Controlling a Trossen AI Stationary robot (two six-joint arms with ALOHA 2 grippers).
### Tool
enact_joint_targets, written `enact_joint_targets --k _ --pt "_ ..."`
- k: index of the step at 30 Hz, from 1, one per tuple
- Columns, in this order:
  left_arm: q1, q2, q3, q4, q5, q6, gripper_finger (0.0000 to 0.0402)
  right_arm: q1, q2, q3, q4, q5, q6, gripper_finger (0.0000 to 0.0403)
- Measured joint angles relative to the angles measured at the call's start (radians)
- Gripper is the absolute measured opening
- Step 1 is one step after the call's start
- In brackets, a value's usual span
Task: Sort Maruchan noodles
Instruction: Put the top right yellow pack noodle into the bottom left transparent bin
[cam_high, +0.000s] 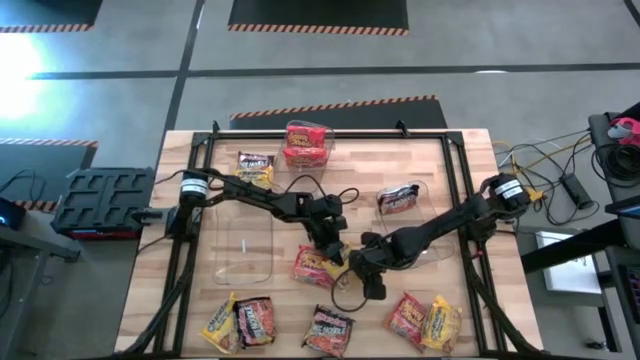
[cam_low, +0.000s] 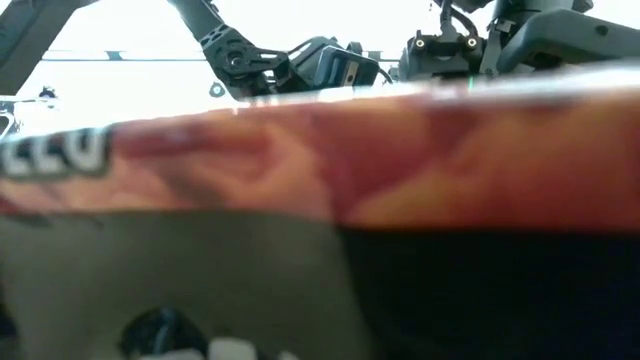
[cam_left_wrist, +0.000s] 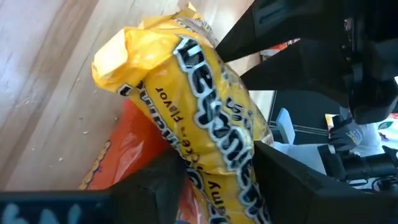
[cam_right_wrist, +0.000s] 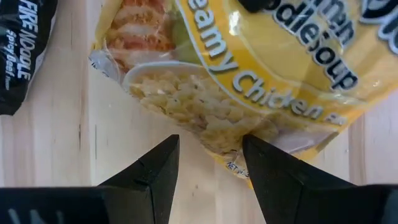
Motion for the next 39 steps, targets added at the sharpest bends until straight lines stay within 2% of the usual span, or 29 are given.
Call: enact_joint_targets --k 7,15,25,28,31,35,37,39 --pt "0.001 0.000 0.000 -0.002 0.000 0.001 0.0106 0.000 -0.001 0.013 -0.021 -0.001 -0.013 0.0173" --pt "0.004 -0.014 0.000 -0.010 0.027 0.019 0.0126 0.003 -0.042 0.013 -0.140 0.004 0.031 0.0173" --pt "0.004 -0.030 0.052 -0.042 0.052 0.073 0.0105 0.013 -0.199 0.011 -0.191 0.004 0.093 0.0173" --pt "0.005 -0.031 0.098 -0.146 0.052 0.153 0.0115 0.013 -0.243 0.012 -0.191 0.003 0.092 0.0173" --pt "0.005 -0.031 0.168 -0.337 0.020 0.275 0.0117 0.013 -0.284 0.012 -0.198 0.003 0.092 0.0173" --pt "0.004 -0.039 0.304 -0.668 -0.163 0.495 0.0109 0.013 -0.326 0.012 -0.195 0.027 0.090 0.0173" --pt "-0.001 -0.046 0.366 -0.794 -0.276 0.575 0.0107 0.013 -0.338 0.012 -0.196 0.058 0.089 0.0173" --pt "-0.006 -0.057 0.405 -0.861 -0.346 0.609 0.0107 0.013 -0.346 0.012 -0.196 0.076 0.089 0.0173"
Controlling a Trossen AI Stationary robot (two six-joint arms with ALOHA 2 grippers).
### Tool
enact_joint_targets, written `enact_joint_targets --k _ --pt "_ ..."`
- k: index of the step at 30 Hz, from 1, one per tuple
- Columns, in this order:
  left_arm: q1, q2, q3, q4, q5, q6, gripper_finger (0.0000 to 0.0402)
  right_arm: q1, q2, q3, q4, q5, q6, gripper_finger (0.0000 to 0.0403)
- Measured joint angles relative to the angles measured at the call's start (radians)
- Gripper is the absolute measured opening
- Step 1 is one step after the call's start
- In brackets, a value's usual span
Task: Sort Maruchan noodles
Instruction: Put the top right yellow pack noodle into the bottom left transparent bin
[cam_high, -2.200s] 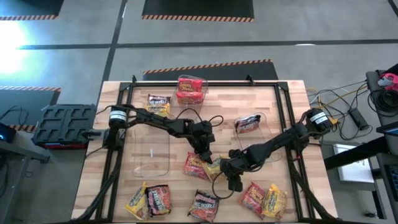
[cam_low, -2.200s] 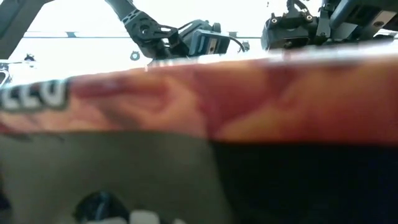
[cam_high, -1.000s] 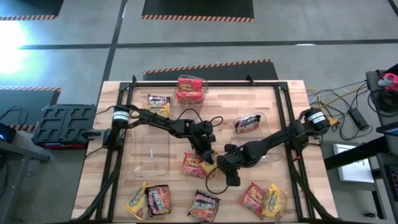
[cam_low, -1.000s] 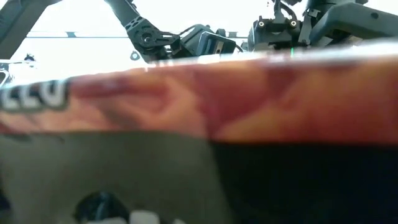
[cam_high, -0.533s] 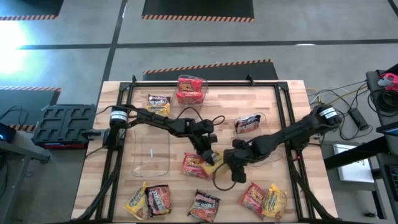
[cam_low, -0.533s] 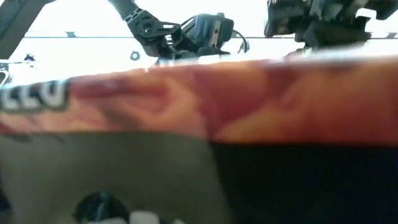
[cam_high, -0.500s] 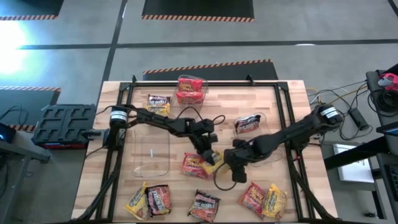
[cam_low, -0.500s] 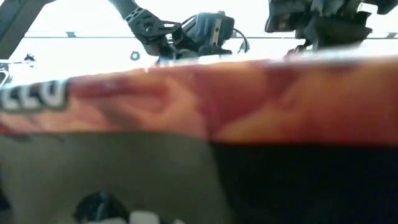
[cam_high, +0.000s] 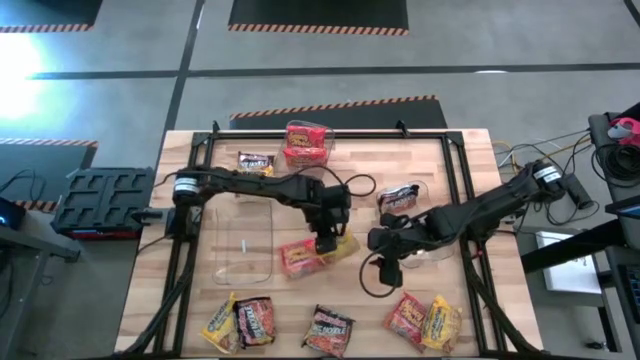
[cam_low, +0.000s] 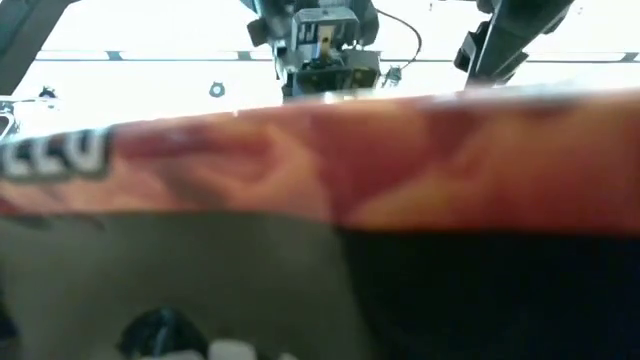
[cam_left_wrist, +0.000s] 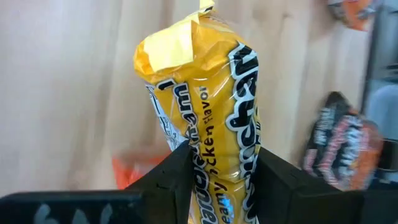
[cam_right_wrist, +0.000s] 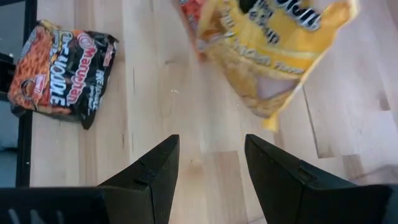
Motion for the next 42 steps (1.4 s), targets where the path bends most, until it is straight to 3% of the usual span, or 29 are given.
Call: enact_joint_targets --k 5,12,21,25,33,36,42 --pt "-0.007 -0.071 0.007 -0.031 -0.038 0.006 0.0112 0.000 -0.012 0.000 0.000 0.000 -0.020 0.0173" --pt "-0.028 -0.216 -0.022 -0.128 -0.197 -0.007 0.0110 0.000 -0.003 0.001 0.006 0.000 -0.023 0.0173" --pt "-0.144 -0.495 -0.177 -0.254 -0.417 -0.246 0.0111 0.000 0.017 0.001 0.036 0.000 -0.023 0.0173" --pt "-0.201 -0.630 -0.290 -0.269 -0.446 -0.338 0.0111 0.000 0.017 0.001 0.045 0.000 -0.023 0.0173" --pt "-0.256 -0.845 -0.456 -0.347 -0.492 -0.320 0.0111 0.000 0.015 0.001 0.055 0.000 -0.023 0.0173" --pt "-0.255 -0.887 -0.493 -0.443 -0.539 -0.331 0.0111 0.000 0.015 0.001 0.055 0.000 -0.023 0.0173" --pt "-0.255 -0.903 -0.552 -0.544 -0.533 -0.264 0.0111 0.000 0.015 0.001 0.055 0.000 -0.023 0.0173"
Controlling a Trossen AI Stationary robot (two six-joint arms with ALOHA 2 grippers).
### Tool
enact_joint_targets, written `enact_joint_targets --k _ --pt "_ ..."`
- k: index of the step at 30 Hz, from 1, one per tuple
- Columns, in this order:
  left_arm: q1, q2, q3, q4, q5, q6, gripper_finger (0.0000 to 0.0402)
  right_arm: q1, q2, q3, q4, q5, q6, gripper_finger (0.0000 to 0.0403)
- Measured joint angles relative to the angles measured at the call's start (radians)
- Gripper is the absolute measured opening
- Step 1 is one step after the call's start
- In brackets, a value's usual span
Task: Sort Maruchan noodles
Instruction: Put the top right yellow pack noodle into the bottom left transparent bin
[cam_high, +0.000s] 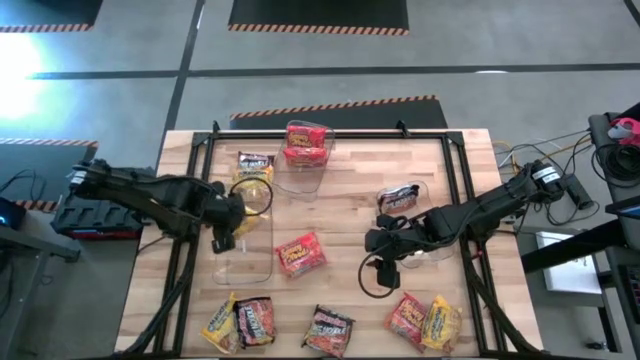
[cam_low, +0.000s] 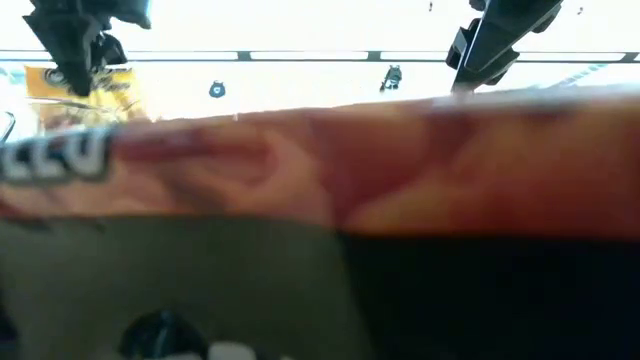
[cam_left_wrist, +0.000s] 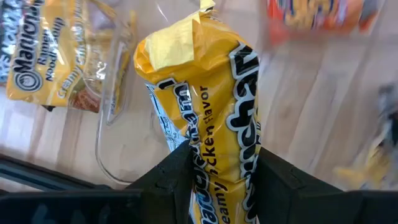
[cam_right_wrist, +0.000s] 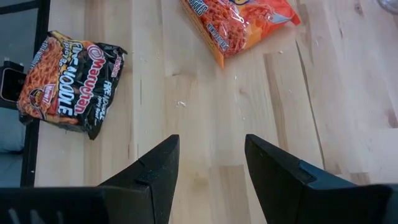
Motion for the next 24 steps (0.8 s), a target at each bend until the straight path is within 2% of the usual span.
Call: enact_joint_targets --k 8,15,18,24 --pt "0.001 0.028 -0.057 -0.043 0.002 0.183 0.0111 0.000 0.000 0.000 0.000 0.000 0.000 0.0173" --pt "0.007 0.078 -0.138 0.044 -0.079 0.342 0.0111 0.000 0.000 0.000 0.000 0.000 0.000 0.0173" --pt "0.024 0.107 -0.169 0.068 -0.127 0.370 0.0111 0.000 0.000 0.000 0.000 0.000 0.000 0.0173" --pt "0.060 0.139 -0.203 0.127 -0.128 0.384 0.0111 0.000 0.000 0.000 0.000 0.000 0.000 0.0173"
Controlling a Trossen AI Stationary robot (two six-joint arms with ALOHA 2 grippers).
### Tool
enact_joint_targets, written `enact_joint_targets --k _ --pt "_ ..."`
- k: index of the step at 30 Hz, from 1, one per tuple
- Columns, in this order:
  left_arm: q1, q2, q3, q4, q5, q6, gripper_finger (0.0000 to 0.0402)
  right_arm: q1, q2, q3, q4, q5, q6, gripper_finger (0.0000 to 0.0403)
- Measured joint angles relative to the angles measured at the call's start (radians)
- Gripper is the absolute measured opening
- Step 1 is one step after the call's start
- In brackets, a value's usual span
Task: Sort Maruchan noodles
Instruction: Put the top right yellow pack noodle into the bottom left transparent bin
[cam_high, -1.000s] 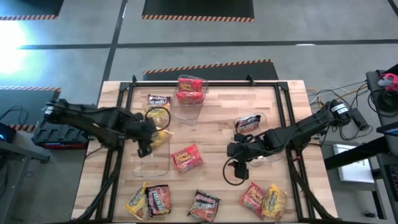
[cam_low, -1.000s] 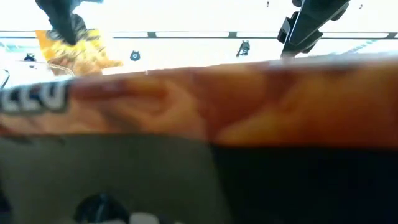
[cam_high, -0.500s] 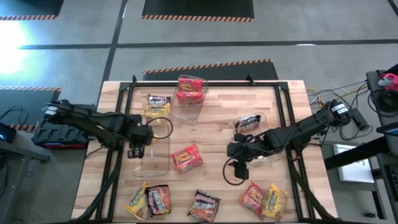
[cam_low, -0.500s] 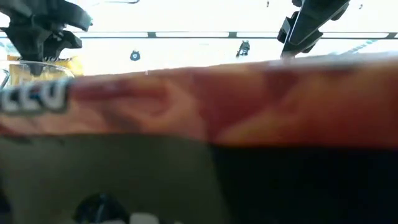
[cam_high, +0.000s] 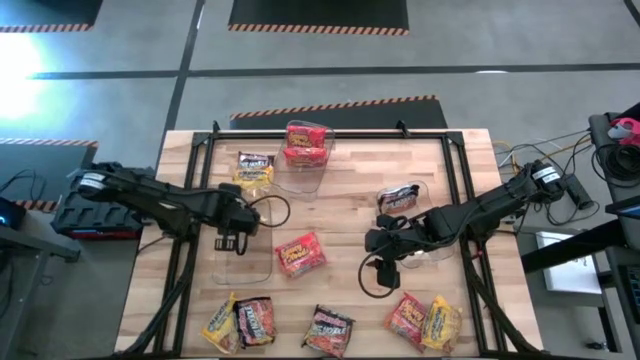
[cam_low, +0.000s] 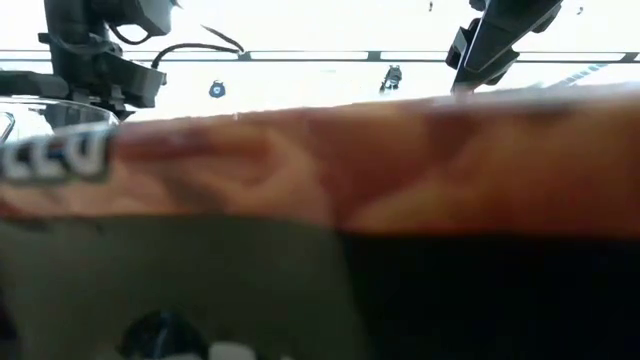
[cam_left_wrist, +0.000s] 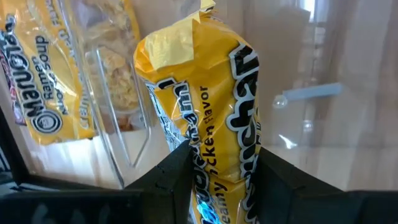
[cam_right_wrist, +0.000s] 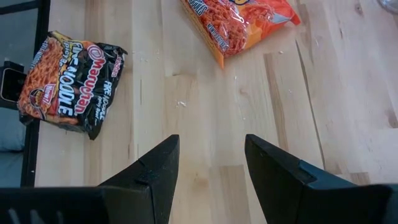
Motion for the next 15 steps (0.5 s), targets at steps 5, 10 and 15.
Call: enact_joint_targets --k 5,10,15 --pt "0.019 0.007 -0.005 0.056 0.000 0.032 0.0111 0.000 0.000 0.000 0.000 0.000 0.000 0.0173" --pt "0.046 0.007 -0.006 0.084 0.000 0.032 0.0122 0.000 0.000 0.000 0.000 0.000 0.000 0.0173" --pt "0.048 0.007 -0.006 0.101 0.001 0.027 0.0153 0.000 0.000 0.000 0.000 0.000 0.000 0.0173"
